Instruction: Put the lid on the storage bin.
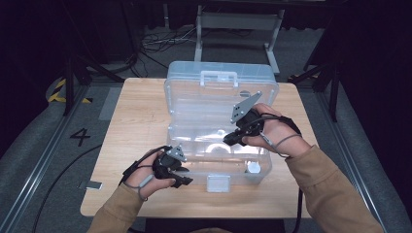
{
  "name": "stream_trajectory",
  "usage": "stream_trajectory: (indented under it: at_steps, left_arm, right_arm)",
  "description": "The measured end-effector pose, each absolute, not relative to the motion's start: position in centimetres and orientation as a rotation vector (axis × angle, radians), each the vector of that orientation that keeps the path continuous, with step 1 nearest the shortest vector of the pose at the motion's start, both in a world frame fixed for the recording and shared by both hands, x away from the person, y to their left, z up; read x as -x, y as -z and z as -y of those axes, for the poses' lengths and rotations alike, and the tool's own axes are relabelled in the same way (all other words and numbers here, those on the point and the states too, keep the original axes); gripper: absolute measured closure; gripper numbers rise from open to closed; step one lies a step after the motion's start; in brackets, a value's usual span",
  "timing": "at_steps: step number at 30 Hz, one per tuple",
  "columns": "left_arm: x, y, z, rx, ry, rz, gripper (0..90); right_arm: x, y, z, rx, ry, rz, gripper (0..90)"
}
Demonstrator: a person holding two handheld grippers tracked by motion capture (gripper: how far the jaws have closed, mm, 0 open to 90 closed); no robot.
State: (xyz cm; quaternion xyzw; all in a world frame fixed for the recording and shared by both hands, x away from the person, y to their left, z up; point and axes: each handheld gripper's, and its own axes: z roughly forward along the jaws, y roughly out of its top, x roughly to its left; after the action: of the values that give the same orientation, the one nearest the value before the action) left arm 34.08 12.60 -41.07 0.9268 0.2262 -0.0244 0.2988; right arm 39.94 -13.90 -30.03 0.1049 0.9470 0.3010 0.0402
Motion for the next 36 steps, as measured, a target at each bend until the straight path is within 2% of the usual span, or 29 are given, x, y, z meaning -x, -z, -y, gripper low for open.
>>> stream_trajectory:
  at_steps: [4,11,14,28,36]
  left_arm:
    - [-34.0,40.5,-12.9,-2.439,0.062,-0.611,59.2]
    - [-33.8,38.7,-14.0,-2.354,0.042,-0.605,64.5]
    - [-33.7,37.8,-14.5,-2.304,0.052,-0.595,63.3]
    - [-34.2,35.4,-16.2,-2.153,0.04,-0.617,74.3]
    - [-34.4,34.3,-16.7,-2.061,0.007,-0.625,76.0]
  right_arm:
    - [-39.9,30.0,14.0,-0.334,-0.926,-2.901,85.3]
    - [-39.9,30.1,14.0,-0.346,-0.936,-2.901,85.3]
    - [-39.8,30.1,14.0,-0.351,-0.937,-2.898,85.1]
    - [-39.6,30.3,14.1,-0.364,-0.953,-2.891,84.8]
    - [-39.5,30.5,14.3,-0.375,-0.966,-2.894,84.7]
